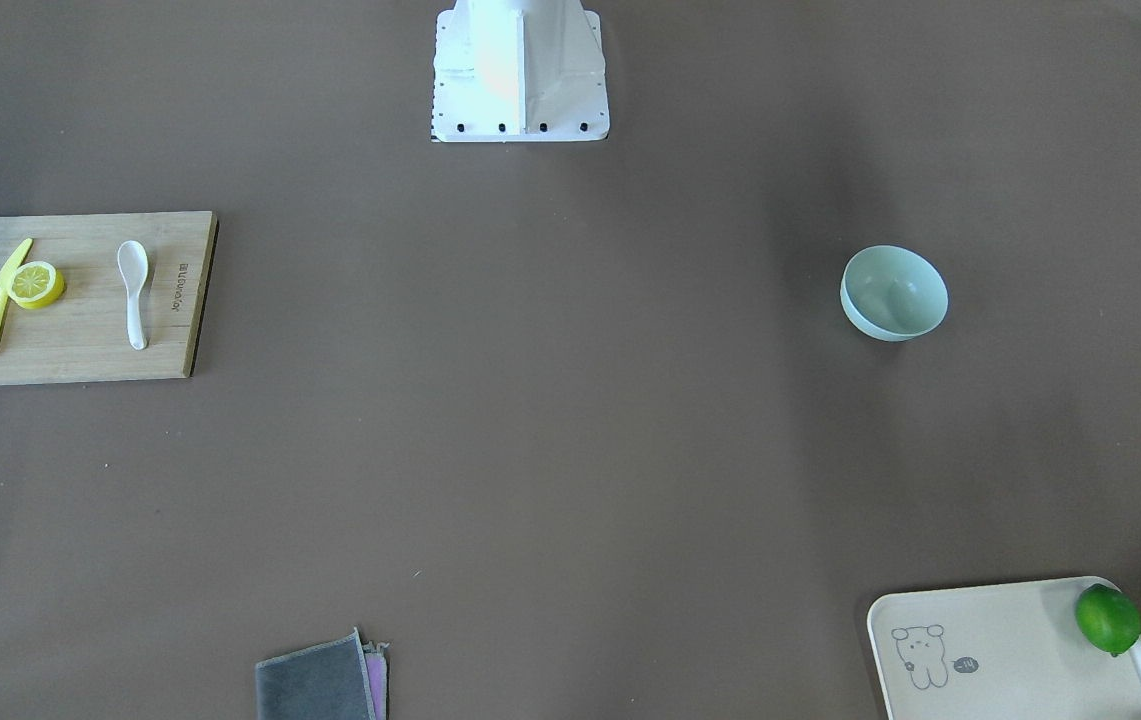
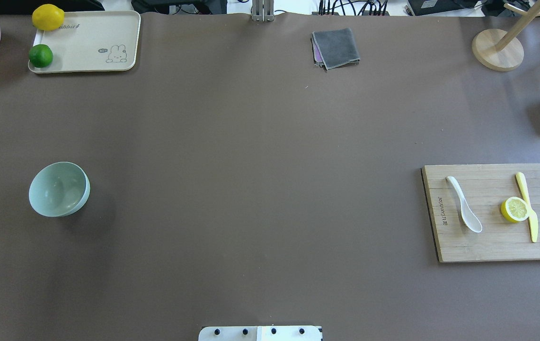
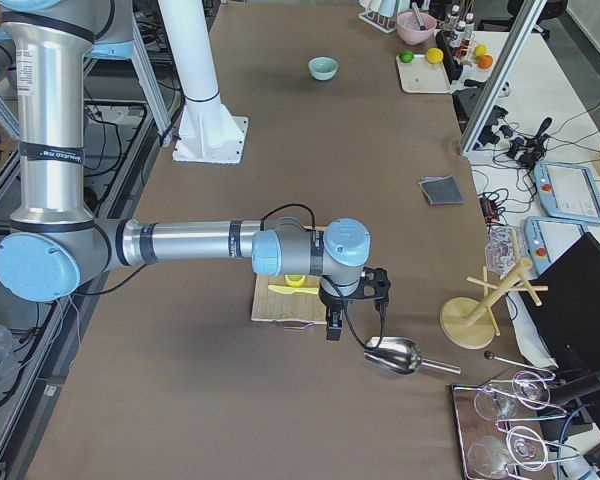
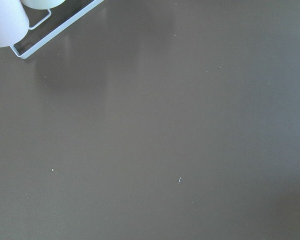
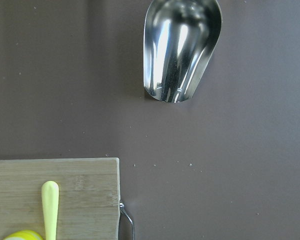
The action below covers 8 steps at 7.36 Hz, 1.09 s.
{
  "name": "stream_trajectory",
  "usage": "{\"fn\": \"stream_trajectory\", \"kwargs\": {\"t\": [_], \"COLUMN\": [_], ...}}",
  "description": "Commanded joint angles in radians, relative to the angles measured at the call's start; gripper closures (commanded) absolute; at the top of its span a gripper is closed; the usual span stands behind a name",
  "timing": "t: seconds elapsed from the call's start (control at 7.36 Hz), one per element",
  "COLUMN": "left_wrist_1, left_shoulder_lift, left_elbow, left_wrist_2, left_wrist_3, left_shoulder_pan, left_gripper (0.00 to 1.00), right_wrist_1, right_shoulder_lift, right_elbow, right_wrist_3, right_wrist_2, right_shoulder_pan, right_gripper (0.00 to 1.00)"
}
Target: Place spoon in bowl
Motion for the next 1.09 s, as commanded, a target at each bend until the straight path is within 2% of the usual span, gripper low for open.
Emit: {"fn": "stream_trajectory", "kwargs": {"t": [0.0, 0.54, 0.95], "left_wrist_1": [-0.001, -0.004, -0.081], "left_shoulder_lift": [0.004, 0.013, 0.024], "left_elbow": [-0.006, -0.013, -0.007], "left_wrist_2": [0.002, -0.001, -0.012], "left_wrist_3": [-0.001, -0.001, -0.01], "left_shoulder_pan": [0.001, 0.001, 0.003], "left_gripper": [0.02, 0.02, 0.02], "right_wrist_1": [0.0, 0.0, 0.0], "right_shoulder_lift": [0.0, 0.001, 0.001], "right_elbow": [0.001, 0.002, 0.004], "right_wrist_3": [0.002, 0.003, 0.002], "right_wrist_2": [-0.001, 0.004, 0.007], "right_shoulder_pan": [0.0, 0.0, 0.0], "right_gripper": [0.0, 0.0, 0.0]}}
